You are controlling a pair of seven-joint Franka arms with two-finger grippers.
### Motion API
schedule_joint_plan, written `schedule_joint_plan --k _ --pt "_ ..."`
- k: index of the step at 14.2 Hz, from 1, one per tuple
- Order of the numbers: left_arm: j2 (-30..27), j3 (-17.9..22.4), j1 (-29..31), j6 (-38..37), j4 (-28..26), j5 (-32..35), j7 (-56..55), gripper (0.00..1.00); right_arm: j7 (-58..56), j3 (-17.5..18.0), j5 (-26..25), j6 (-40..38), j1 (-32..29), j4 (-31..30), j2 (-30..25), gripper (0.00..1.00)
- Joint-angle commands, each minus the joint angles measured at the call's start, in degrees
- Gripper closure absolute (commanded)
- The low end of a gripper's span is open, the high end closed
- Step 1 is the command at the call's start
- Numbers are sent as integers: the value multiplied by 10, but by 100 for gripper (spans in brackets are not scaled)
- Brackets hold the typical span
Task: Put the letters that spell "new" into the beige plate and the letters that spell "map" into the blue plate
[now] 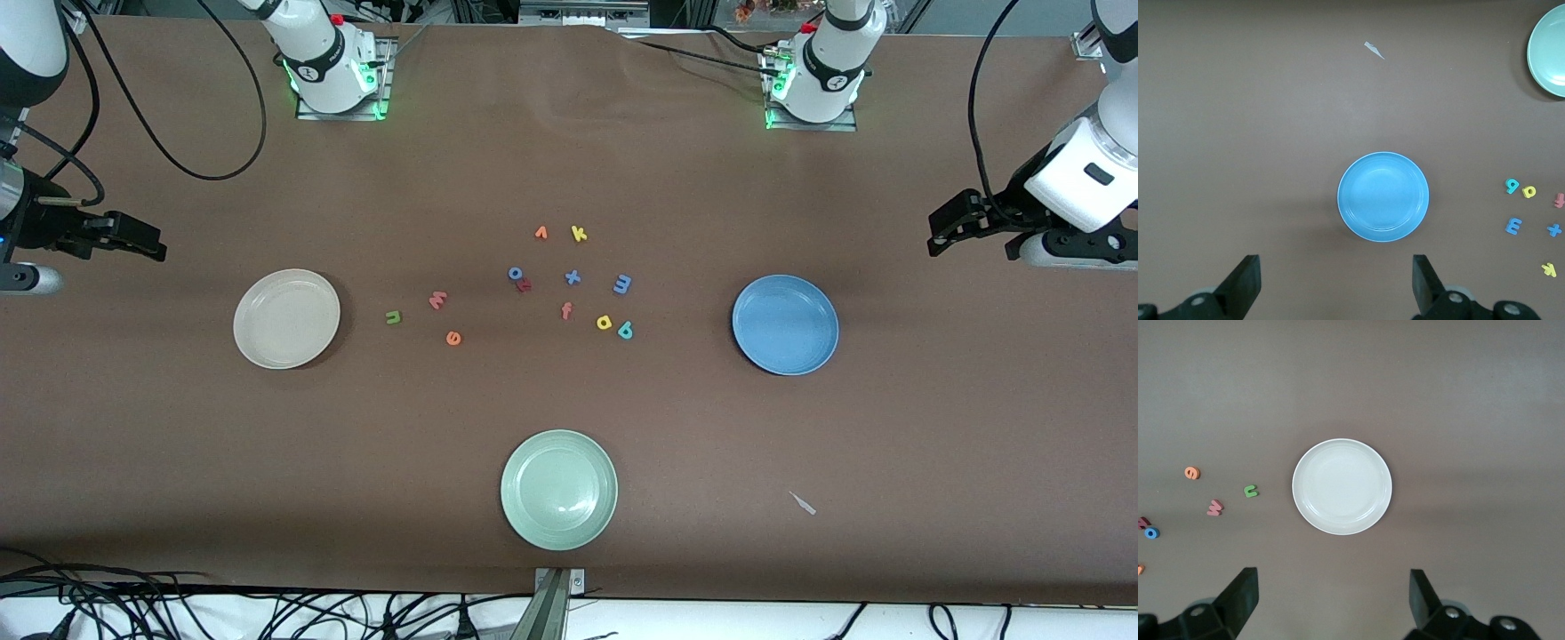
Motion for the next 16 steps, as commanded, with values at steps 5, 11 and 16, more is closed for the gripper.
schedule_joint_plan --k 5,11,16 --pt "-4 4 0 -10 5 -6 0 0 0 5 -8 -3 -4 -1 -1 0" --pt "-4 4 4 -15 5 -5 0 0 -1 5 -7 -3 -4 -1 -2 0" --pt "-4 4 4 -16 5 -6 0 0 0 5 -7 -3 -4 -1 -1 0"
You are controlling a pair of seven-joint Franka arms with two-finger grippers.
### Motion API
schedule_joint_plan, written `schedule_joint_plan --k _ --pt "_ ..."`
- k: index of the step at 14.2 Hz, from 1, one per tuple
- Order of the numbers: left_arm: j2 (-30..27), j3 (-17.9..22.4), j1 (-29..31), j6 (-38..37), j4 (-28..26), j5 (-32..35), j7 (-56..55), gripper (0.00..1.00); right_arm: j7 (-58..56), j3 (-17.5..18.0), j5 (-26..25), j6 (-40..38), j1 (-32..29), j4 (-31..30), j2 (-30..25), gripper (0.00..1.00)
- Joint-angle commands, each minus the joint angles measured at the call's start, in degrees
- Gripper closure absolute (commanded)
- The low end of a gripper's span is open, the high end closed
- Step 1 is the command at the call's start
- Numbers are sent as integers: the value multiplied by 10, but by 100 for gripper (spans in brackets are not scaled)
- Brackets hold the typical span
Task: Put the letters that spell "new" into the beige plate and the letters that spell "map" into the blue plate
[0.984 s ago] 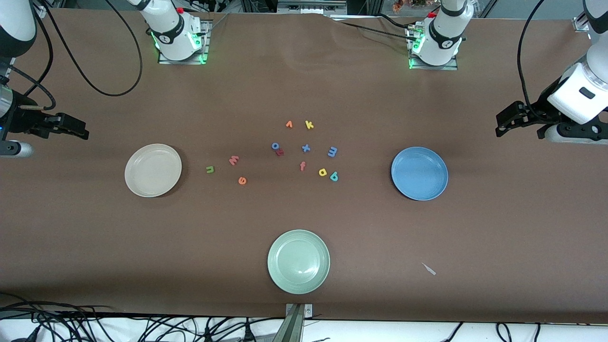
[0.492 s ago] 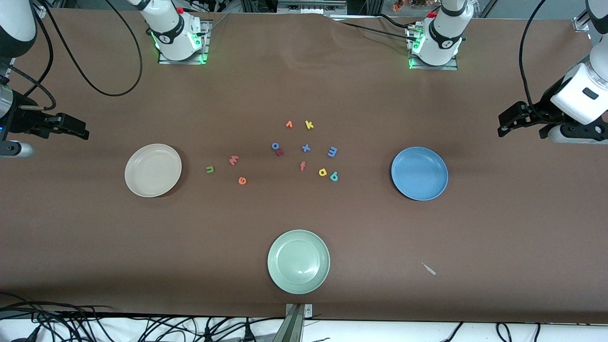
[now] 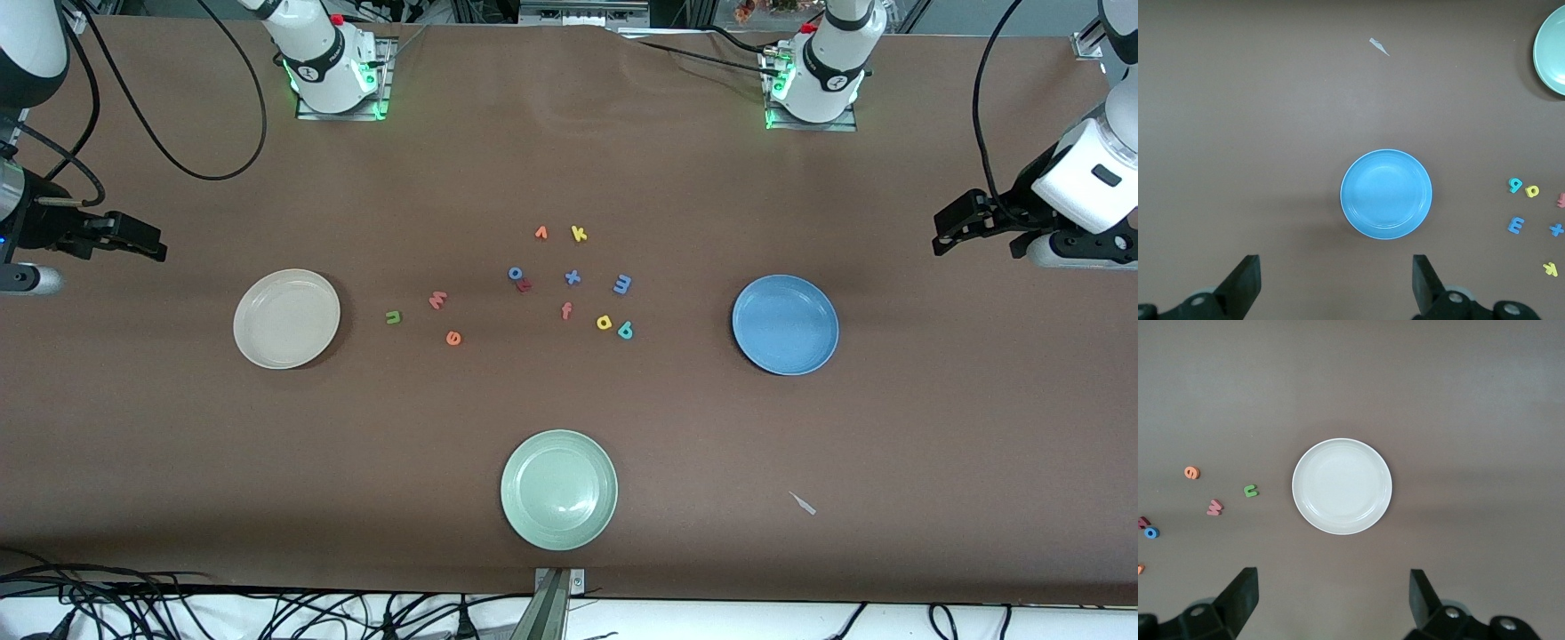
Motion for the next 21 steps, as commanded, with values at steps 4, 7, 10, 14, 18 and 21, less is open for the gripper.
schedule_joint_plan --k 4,7,10,14,18,21 --pt "-4 0 0 -11 5 -5 1 0 0 5 -7 -3 -4 -1 -2 0" --pt "-4 0 0 -11 5 -5 1 0 2 5 -4 -4 -4 -1 -2 0" --pt "-5 0 0 -12 5 -5 1 0 1 6 -1 -1 -1 0 4 0" --pt "-5 0 -4 -12 5 -6 -10 0 -6 10 0 4 25 0 34 0" --pt "-4 -1 -4 -12 5 -5 -10 0 3 10 2 6 89 -1 82 0" --pt "-4 -1 -4 -12 5 -5 -10 0 70 10 13 55 127 -23 109 0"
